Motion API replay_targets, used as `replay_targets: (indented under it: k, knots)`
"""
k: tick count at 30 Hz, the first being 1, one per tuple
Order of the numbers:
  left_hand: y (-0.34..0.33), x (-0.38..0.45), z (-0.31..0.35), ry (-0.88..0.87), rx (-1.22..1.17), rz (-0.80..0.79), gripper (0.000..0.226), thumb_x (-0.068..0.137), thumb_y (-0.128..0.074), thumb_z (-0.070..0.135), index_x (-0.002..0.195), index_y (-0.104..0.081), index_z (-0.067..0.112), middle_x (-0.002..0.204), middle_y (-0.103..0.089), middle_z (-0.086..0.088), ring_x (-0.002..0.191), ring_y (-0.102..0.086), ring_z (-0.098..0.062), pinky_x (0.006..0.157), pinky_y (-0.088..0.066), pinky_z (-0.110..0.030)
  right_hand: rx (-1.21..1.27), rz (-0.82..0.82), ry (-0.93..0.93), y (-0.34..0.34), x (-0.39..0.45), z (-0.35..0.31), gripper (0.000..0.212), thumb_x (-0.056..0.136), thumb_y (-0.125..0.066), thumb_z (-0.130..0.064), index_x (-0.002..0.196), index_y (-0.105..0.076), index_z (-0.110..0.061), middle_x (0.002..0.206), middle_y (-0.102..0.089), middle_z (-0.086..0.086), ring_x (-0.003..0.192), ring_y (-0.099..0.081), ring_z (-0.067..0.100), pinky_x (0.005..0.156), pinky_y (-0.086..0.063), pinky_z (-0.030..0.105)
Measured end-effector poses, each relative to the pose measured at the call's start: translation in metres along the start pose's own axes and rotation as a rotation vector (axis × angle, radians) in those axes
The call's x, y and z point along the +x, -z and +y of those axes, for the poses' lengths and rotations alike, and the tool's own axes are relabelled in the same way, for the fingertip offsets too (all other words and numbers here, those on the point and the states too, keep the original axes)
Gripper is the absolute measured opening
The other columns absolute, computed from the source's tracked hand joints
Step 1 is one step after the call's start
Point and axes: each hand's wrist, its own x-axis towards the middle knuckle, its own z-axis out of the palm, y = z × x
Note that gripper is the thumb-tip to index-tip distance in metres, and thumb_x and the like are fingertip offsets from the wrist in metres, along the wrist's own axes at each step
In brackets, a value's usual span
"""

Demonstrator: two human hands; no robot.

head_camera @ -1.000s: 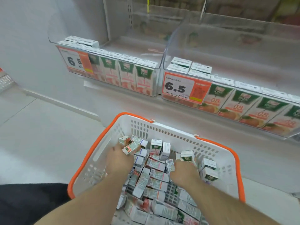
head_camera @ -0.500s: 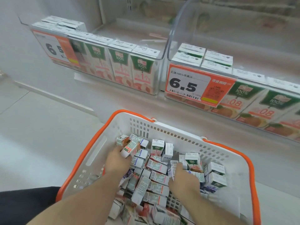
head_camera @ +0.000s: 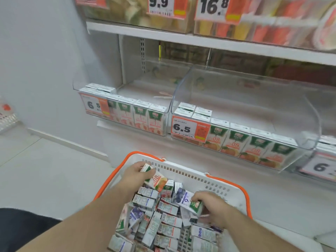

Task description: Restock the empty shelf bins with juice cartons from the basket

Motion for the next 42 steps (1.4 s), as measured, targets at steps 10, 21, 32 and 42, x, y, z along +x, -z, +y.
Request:
replay_targets:
  k: [10,21,32,42]
  knots:
    - [-0.042,-0.057,0.079,0.021,-0.543,-0.094,0.025,0.091,-0.06,0.038,0.099,-0.058,0.015,0.087,-0.066,-0.021,0.078,-0.064,-0.033,0.07,-0.059,-0.05,-0.239,-0.147,0.332,0.056,-0.107,-0.071,0.021,0.087,-0.069,-0.004,0.106,-0.064,-0.011,0.097,-0.074,0.014,0.082,-0.071,0.026,0.062,-0.058,0.033]
    - [-0.138,-0.081,0.117,-0.359,0.713,-0.366,0.034,0.091,-0.046,0.011,0.115,-0.063,0.029,0.094,-0.067,-0.004,0.057,-0.05,-0.012,0.057,-0.041,-0.025,-0.51,0.28,0.732,0.116,-0.174,-0.066,0.047,0.062,-0.089,-0.036,0.096,-0.057,-0.036,0.102,-0.069,-0.011,0.085,-0.069,0.012,0.08,-0.058,0.042]
    - [-0.233,-0.087,0.141,-0.868,0.846,-0.282,0.019,0.08,-0.067,0.052,0.089,-0.064,0.035,0.076,-0.061,0.01,0.075,-0.055,-0.006,0.07,-0.047,-0.033,-0.343,0.643,0.929,0.177,-0.199,-0.049,0.023,0.074,-0.079,-0.038,0.094,-0.066,-0.04,0.099,-0.063,-0.018,0.096,-0.058,0.002,0.087,-0.047,0.023]
    - [-0.302,-0.105,0.155,-1.007,0.768,-0.009,0.06,0.083,-0.058,0.035,0.141,-0.043,0.044,0.147,-0.035,0.009,0.088,-0.063,-0.025,0.078,-0.05,-0.032,-0.052,1.534,1.204,0.266,-0.209,-0.057,0.035,0.086,-0.065,-0.018,0.12,-0.069,-0.01,0.106,-0.056,-0.004,0.095,-0.051,-0.008,0.086,-0.032,-0.001]
